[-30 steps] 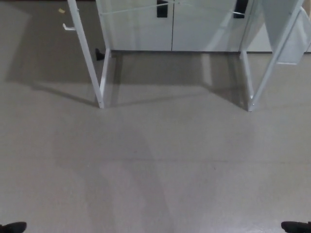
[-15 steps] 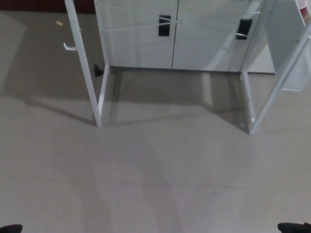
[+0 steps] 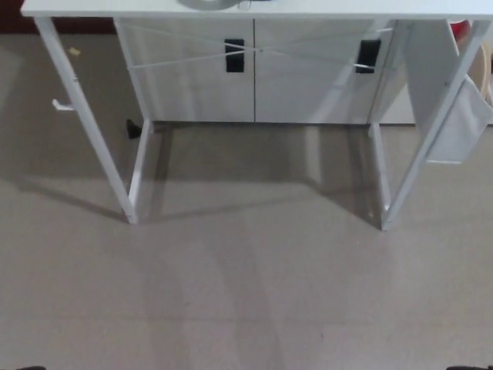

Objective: The robot walk towards a table in front and click the button on the base of the boilling pot using its left middle finger

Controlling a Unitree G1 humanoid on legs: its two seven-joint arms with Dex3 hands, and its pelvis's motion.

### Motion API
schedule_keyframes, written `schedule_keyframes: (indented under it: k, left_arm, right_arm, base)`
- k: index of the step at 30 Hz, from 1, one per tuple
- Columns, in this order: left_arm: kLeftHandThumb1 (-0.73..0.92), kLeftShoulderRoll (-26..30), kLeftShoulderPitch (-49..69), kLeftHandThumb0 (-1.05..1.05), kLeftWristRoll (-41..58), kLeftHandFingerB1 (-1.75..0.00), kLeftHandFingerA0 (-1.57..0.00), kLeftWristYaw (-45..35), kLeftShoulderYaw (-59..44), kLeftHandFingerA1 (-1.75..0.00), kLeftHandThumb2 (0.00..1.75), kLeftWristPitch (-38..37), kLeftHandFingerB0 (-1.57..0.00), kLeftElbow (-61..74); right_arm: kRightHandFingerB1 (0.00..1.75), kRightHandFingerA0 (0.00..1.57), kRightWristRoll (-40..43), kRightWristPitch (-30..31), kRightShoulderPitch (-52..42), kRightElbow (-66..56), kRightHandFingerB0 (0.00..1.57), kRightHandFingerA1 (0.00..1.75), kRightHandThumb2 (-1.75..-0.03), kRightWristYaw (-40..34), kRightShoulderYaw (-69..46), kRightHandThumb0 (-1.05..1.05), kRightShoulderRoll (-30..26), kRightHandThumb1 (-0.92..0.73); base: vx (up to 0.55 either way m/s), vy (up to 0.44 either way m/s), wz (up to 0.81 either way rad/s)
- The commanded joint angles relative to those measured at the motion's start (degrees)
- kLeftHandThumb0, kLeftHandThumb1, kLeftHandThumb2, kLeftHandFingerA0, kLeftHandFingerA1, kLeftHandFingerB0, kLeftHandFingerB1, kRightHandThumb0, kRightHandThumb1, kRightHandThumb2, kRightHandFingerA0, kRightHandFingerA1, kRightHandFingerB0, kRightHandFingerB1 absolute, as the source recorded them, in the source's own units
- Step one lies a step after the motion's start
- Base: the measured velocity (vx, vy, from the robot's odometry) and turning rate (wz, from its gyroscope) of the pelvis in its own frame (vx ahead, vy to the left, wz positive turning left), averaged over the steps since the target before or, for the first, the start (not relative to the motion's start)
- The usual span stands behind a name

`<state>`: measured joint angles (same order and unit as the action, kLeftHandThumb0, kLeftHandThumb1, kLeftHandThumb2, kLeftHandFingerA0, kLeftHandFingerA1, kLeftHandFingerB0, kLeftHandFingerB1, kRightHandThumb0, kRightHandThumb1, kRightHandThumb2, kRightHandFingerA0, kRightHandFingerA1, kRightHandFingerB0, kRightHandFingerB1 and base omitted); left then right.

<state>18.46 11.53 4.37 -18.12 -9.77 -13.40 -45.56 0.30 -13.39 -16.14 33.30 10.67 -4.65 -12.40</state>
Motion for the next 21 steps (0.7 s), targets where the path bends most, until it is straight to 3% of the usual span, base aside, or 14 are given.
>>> schedule_keyframes:
  k: [1,7,8,9,10,16,17,18,19,20,21]
  left_arm:
    - [0.40,0.6,0.4,-0.42,-0.6,-0.44,-0.62,0.7,0.0,-0.51,0.68,-0.6,-0.42,0.0]
    - [0.40,0.7,0.7,-0.42,-0.3,-0.44,-0.59,0.3,-0.1,-0.50,0.69,-0.5,-0.41,-0.2]
    - [0.47,0.7,0.5,-0.33,-0.2,-0.35,-0.66,0.2,-0.1,-0.41,0.55,-0.4,-0.47,-0.4]
    - [0.47,0.7,0.2,-0.33,-0.1,-0.35,-0.66,0.1,-0.2,-0.41,0.55,-0.4,-0.47,-0.8]
    - [0.40,0.7,0.5,-0.41,0.2,-0.44,-0.58,-0.3,-0.3,-0.50,0.68,-0.5,-0.41,-0.4]
    - [0.40,0.9,0.4,-0.42,-0.2,-0.44,-0.60,0.2,-0.1,-0.50,0.68,-0.6,-0.42,-0.3]
    - [0.47,0.9,0.3,-0.32,-0.2,-0.35,-0.66,0.1,-0.1,-0.41,0.55,-0.6,-0.48,-0.4]
    - [0.40,0.9,0.3,-0.42,-0.2,-0.44,-0.60,0.2,-0.1,-0.51,0.69,-0.9,-0.43,-0.4]
    - [0.40,0.9,0.4,-0.42,-0.4,-0.44,-0.60,0.4,-0.1,-0.51,0.69,-1.3,-0.43,-0.3]
    - [0.47,1.0,0.3,-0.33,-0.7,-0.35,-0.66,0.4,0.1,-0.41,0.55,-1.7,-0.48,-0.5]
    - [0.47,1.1,0.3,-0.34,-0.9,-0.35,-0.67,0.6,0.2,-0.41,0.54,-2.0,-0.48,-0.6]
  right_arm:
    - [0.54,0.79,-0.3,-0.1,-0.5,-0.8,0.53,0.63,-0.59,0.1,0.3,-0.25,-0.2,-0.40]
    - [0.54,0.80,-0.2,-0.6,-0.5,0.3,0.55,0.62,-0.58,-0.1,0.4,-0.23,0.0,-0.41]
    - [0.55,0.80,0.1,-0.6,-0.5,0.3,0.55,0.63,-0.58,0.0,0.3,-0.23,0.1,-0.41]
    - [0.55,0.80,0.1,-0.7,-0.6,0.3,0.55,0.63,-0.58,0.1,0.3,-0.23,0.1,-0.41]
    - [0.55,0.79,-0.1,-0.7,-0.4,0.6,0.54,0.63,-0.59,0.2,0.4,-0.24,-0.1,-0.41]
    - [0.54,0.79,-0.8,0.2,-0.2,-0.1,0.56,0.61,-0.59,-0.1,0.8,-0.24,-0.3,-0.41]
    - [0.55,0.79,-0.8,0.1,-0.1,0.0,0.57,0.61,-0.59,-0.1,0.9,-0.24,-0.4,-0.41]
    - [0.56,0.80,-0.8,-0.4,0.2,0.7,0.59,0.63,-0.59,0.0,0.8,-0.25,-0.4,-0.40]
    - [0.56,0.80,-0.7,-1.0,0.5,1.3,0.59,0.63,-0.59,0.0,0.8,-0.25,-0.4,-0.40]
    - [0.56,0.81,-0.8,-1.1,0.6,1.4,0.59,0.64,-0.59,-0.1,0.8,-0.24,-0.4,-0.40]
    - [0.56,0.81,-0.9,-1.3,0.7,1.5,0.59,0.63,-0.59,-0.1,0.9,-0.25,-0.5,-0.40]
  base:
    - [0.23,0.104,-0.08]
    - [0.29,0.128,0.01]
    - [0.26,0.017,0.16]
    - [0.24,-0.010,0.12]
    - [0.25,-0.052,0.09]
    - [0.26,-0.137,0.13]
    - [0.43,-0.206,0.21]
    - [0.46,-0.259,-0.71]
    - [0.41,-0.225,0.70]
    - [0.40,-0.182,0.35]
    - [0.32,-0.134,-0.01]
